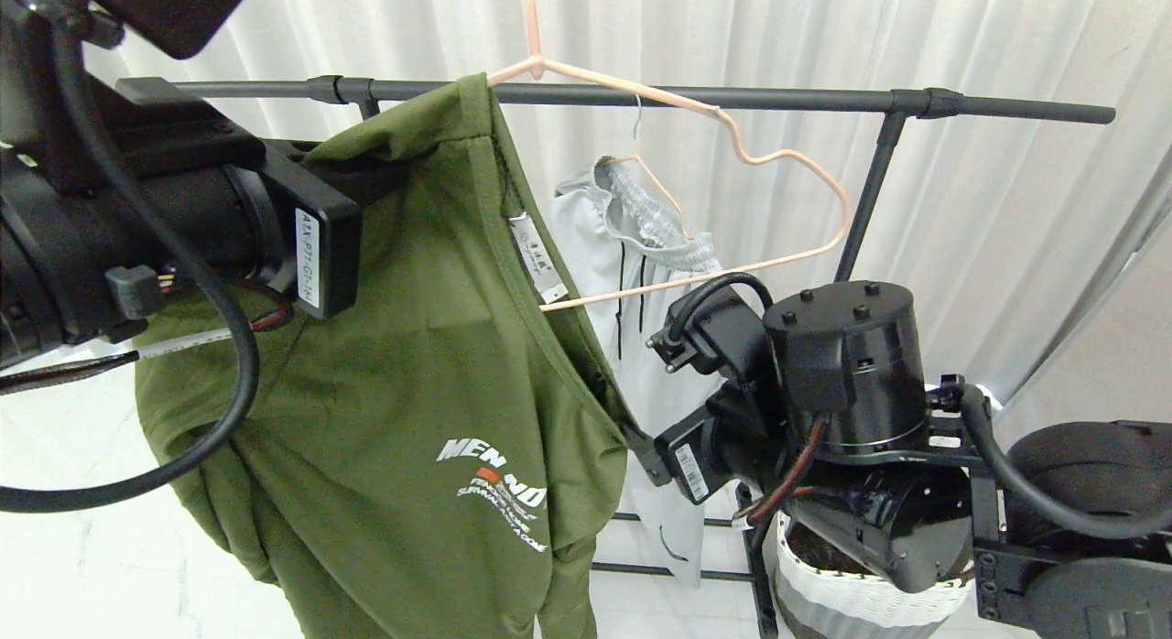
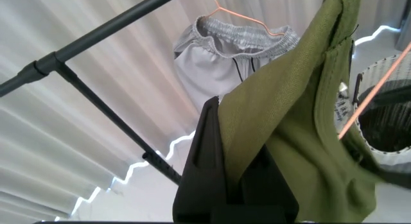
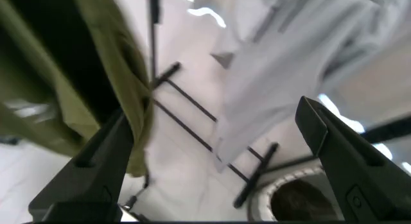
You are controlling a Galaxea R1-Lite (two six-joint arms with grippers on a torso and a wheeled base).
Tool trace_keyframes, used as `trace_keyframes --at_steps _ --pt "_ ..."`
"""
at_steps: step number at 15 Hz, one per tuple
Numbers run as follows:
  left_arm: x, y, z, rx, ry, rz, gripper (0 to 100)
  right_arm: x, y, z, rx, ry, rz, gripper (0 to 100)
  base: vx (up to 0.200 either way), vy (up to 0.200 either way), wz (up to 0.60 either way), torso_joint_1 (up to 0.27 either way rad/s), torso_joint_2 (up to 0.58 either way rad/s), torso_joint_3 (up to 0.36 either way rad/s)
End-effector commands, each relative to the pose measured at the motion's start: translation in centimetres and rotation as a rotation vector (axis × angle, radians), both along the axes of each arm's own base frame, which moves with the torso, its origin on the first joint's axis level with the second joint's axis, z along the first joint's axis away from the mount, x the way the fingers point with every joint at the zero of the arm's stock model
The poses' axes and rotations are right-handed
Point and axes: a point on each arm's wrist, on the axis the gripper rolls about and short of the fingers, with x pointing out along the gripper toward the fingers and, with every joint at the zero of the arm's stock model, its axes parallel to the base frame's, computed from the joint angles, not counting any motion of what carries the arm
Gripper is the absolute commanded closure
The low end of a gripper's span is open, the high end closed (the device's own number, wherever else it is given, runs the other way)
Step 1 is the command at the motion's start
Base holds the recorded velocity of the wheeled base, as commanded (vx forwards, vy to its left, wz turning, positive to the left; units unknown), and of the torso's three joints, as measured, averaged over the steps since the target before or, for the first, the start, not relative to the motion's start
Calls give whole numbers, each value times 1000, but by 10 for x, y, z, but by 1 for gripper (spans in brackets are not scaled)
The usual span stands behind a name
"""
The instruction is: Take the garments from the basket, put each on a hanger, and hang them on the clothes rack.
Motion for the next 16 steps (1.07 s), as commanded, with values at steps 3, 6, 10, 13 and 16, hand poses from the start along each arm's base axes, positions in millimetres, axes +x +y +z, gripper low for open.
trace_keyframes --at_steps 3,6,10,13,16 --pt "3 9 -1 10 -3 71 100 32 -46 13 -14 -54 -212 0 0 0 0 0 0 0" --pt "3 12 -4 23 -1 86 100 52 -81 28 -23 -100 -328 0 0 0 0 0 0 0" --pt "-8 20 -18 89 5 78 100 64 -107 39 -20 -132 -404 0 0 0 0 0 0 0" --pt "-16 29 -40 173 34 79 100 64 -114 55 16 -166 -425 0 0 0 0 0 0 0" --pt "-13 31 -51 204 29 99 100 61 -118 64 34 -185 -432 0 0 0 0 0 0 0"
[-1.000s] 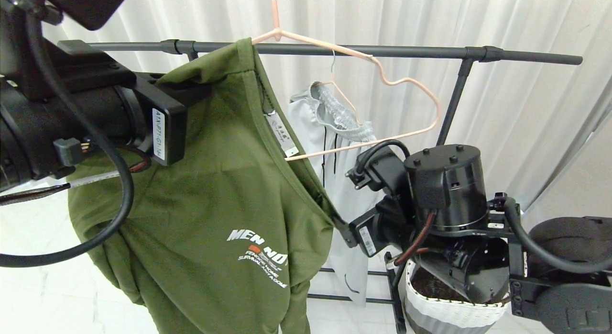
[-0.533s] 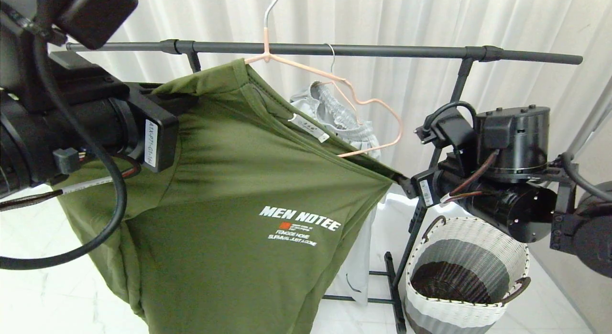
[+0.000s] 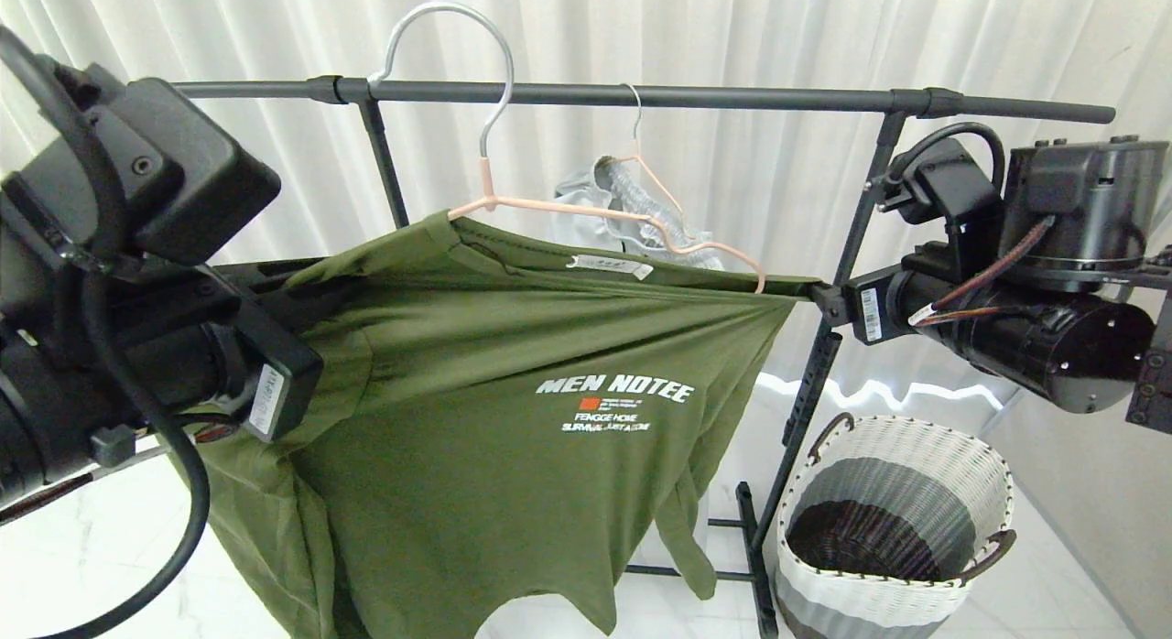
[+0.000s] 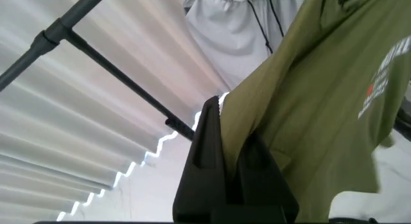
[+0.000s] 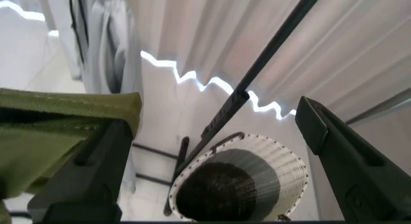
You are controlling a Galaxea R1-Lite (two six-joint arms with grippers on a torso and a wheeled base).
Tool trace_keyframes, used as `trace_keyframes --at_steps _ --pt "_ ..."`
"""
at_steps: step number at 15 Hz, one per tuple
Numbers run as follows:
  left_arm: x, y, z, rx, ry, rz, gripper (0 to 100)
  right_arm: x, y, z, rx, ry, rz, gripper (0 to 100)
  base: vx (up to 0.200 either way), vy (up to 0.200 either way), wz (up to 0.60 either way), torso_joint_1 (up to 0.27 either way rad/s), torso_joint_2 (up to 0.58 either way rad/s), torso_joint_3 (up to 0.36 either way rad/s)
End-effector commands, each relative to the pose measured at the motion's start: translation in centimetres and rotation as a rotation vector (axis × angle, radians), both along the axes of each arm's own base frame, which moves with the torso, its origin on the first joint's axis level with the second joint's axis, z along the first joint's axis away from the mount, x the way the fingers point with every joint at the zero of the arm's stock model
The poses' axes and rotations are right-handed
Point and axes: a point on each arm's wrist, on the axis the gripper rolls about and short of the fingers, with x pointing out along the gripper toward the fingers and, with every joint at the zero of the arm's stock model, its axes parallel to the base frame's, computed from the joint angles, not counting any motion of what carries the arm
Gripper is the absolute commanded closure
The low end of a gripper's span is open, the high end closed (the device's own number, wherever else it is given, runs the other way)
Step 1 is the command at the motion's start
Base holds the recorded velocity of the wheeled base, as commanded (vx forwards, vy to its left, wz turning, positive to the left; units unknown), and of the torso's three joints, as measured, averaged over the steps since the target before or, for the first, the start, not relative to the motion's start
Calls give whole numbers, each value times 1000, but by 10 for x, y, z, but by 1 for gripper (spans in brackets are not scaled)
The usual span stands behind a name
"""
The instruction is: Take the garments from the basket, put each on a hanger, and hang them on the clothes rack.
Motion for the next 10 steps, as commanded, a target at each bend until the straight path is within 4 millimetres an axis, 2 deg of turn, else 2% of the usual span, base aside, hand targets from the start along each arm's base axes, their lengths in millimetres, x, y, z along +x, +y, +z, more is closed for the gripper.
trace_keyframes --at_steps 1,5,10 --pt "2 7 -7 39 -17 35 100 -5 -4 10 12 -19 -5 0 0 0 0 0 0 0" --pt "7 12 -19 125 -37 20 100 -16 -8 25 16 -20 24 0 0 0 0 0 0 0" --pt "10 10 -28 150 -6 4 100 -44 18 47 50 -54 183 0 0 0 0 0 0 0"
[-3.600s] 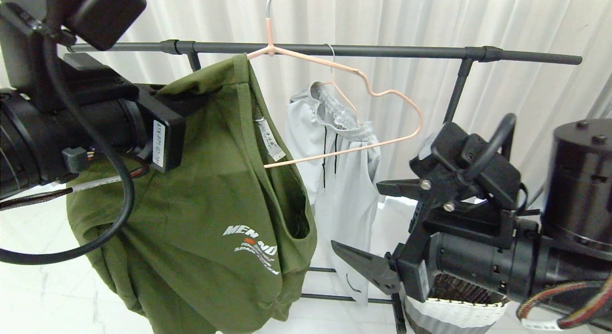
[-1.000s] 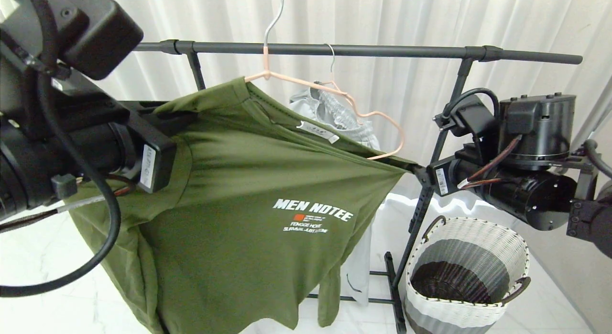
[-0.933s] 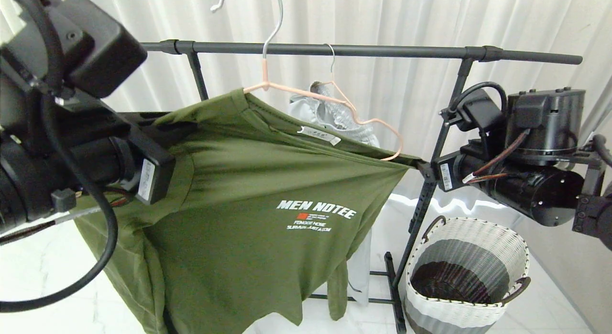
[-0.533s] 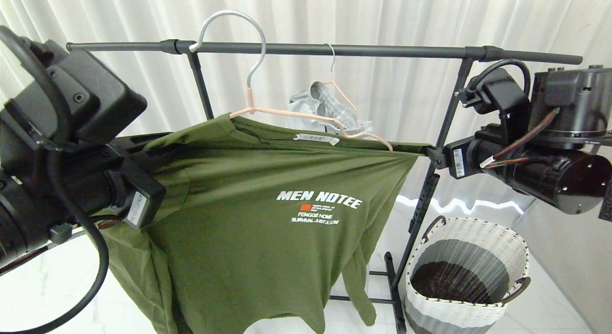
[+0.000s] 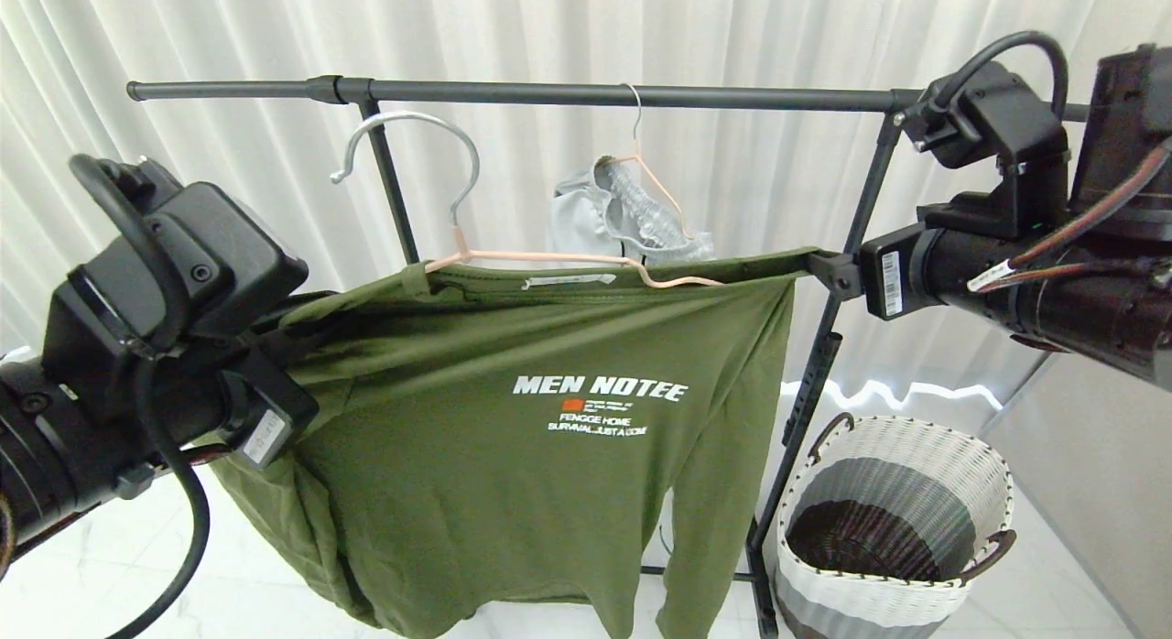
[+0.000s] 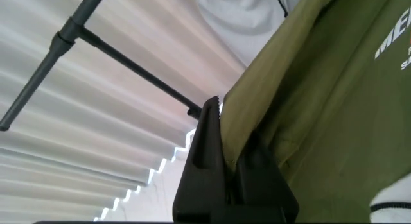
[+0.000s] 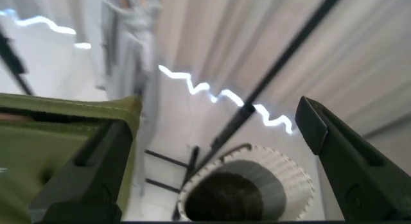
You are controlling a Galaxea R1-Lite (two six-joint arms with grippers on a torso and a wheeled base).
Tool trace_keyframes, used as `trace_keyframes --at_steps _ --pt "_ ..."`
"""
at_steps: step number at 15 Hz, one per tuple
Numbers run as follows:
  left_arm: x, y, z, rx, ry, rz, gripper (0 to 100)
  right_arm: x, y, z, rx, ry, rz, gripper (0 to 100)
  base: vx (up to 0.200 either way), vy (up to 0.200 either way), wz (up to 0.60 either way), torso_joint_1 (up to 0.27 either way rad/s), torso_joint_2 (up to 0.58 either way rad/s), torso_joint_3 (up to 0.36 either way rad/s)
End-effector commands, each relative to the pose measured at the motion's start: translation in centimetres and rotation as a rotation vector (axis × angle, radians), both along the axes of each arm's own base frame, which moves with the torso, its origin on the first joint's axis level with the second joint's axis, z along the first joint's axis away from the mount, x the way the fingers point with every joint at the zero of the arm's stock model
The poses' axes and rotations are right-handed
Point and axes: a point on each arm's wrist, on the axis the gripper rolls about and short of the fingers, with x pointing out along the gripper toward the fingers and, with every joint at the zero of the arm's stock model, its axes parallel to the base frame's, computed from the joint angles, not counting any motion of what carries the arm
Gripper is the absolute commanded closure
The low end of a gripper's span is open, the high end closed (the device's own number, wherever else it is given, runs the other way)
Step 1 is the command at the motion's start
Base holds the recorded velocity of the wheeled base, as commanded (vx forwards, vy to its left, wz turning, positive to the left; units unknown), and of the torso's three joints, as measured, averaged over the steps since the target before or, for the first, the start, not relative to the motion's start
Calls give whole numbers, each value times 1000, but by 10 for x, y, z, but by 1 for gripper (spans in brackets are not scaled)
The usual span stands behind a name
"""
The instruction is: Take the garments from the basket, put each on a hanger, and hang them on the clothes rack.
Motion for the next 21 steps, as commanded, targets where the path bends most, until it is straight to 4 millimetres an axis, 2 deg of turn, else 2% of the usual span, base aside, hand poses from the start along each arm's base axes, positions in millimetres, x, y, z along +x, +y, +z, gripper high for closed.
trace_keyframes --at_steps 1,2,6,9,10,12,15,17,19,21 --pt "4 -2 -4 9 18 -4 100 -13 12 12 29 -26 72 0 0 0 0 0 0 0" --pt "5 -3 -5 11 22 -4 100 -18 16 15 35 -31 101 0 0 0 0 0 0 0" --pt "16 3 -7 -38 47 74 100 -61 37 21 43 -24 299 0 0 0 0 0 0 0" --pt "15 2 -4 -151 56 91 100 -92 47 10 -2 16 427 0 0 0 0 0 0 0" --pt "14 2 -4 -164 57 90 100 -95 49 5 -15 25 447 0 0 0 0 0 0 0" --pt "13 1 -2 -188 57 77 100 -97 50 4 -16 35 496 0 0 0 0 0 0 0" --pt "1 -15 1 -261 75 -37 100 -88 42 8 -41 97 629 0 0 0 0 0 0 0" --pt "-2 -17 1 -267 83 -93 100 -82 36 13 -59 123 690 0 0 0 0 0 0 0" --pt "-4 -18 5 -278 80 -169 100 -66 25 20 -145 107 768 0 0 0 0 0 0 0" --pt "-4 -21 10 -300 49 -216 100 -60 23 20 -187 123 820 0 0 0 0 0 0 0"
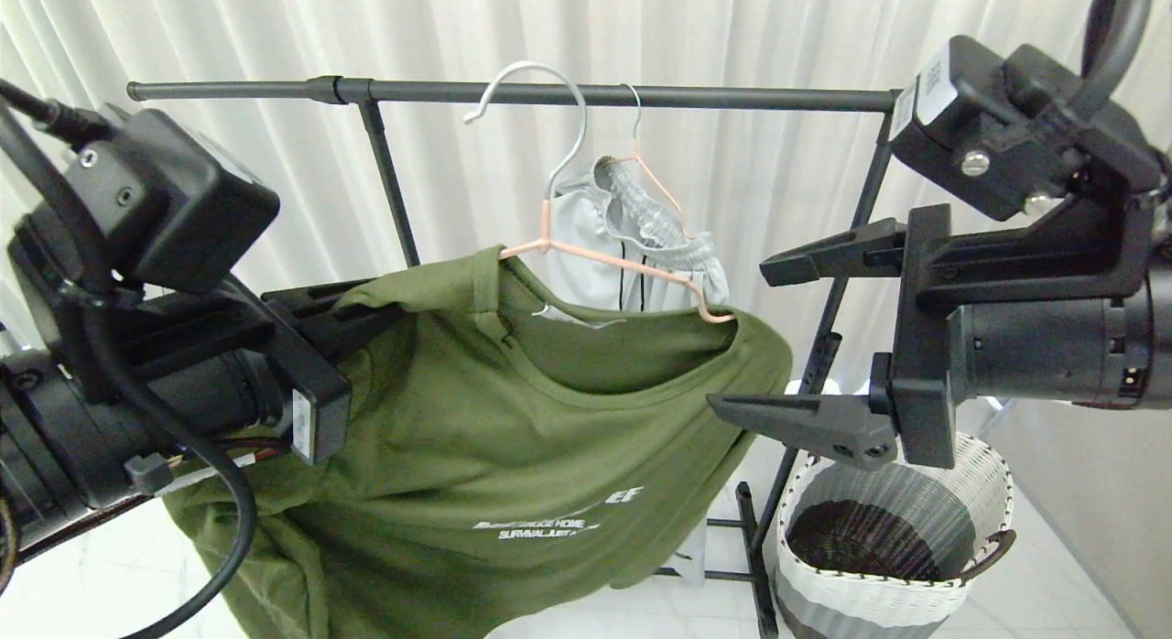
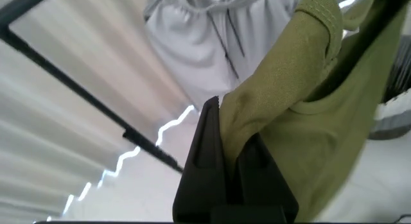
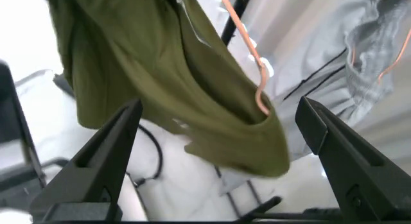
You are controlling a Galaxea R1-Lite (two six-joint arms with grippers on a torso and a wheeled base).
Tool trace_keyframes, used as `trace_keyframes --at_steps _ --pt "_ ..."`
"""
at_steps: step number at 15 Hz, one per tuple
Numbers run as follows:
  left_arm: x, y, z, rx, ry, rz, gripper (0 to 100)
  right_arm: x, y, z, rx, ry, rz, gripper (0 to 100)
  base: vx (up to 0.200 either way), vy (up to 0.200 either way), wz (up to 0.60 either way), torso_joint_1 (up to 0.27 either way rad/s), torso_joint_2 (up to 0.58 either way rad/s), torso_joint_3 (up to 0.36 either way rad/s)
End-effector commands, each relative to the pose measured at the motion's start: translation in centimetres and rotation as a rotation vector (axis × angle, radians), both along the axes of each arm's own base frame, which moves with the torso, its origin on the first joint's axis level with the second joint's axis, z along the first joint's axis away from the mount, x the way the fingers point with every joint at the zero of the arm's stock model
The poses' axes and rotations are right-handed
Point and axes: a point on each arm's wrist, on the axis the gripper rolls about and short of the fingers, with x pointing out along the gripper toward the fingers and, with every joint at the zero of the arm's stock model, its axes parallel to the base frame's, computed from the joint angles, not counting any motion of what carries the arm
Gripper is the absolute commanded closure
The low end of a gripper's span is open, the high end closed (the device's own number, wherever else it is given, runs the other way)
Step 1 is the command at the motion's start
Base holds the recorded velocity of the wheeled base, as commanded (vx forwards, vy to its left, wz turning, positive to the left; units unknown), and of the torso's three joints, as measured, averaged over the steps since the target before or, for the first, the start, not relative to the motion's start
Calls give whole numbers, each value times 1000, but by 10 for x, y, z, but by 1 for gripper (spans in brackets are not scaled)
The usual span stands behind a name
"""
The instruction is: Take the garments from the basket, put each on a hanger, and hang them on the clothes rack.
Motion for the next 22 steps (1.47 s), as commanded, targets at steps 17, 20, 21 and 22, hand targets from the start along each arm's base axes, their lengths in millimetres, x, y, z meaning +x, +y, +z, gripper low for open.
trace_keyframes --at_steps 17,20,21,22 --pt "-14 -20 19 -61 -81 -137 100 35 22 6 -30 14 77 0 0 0 0 0 0 0" --pt "-15 -22 19 -62 -81 -149 100 35 22 6 -28 16 85 100 0 0 0 0 0 0" --pt "-15 -22 19 -62 -81 -149 100 35 22 6 -28 16 85 100 0 0 0 0 0 0" --pt "-15 -22 19 -62 -81 -149 100 35 22 7 -27 15 85 100 0 0 0 0 0 0"
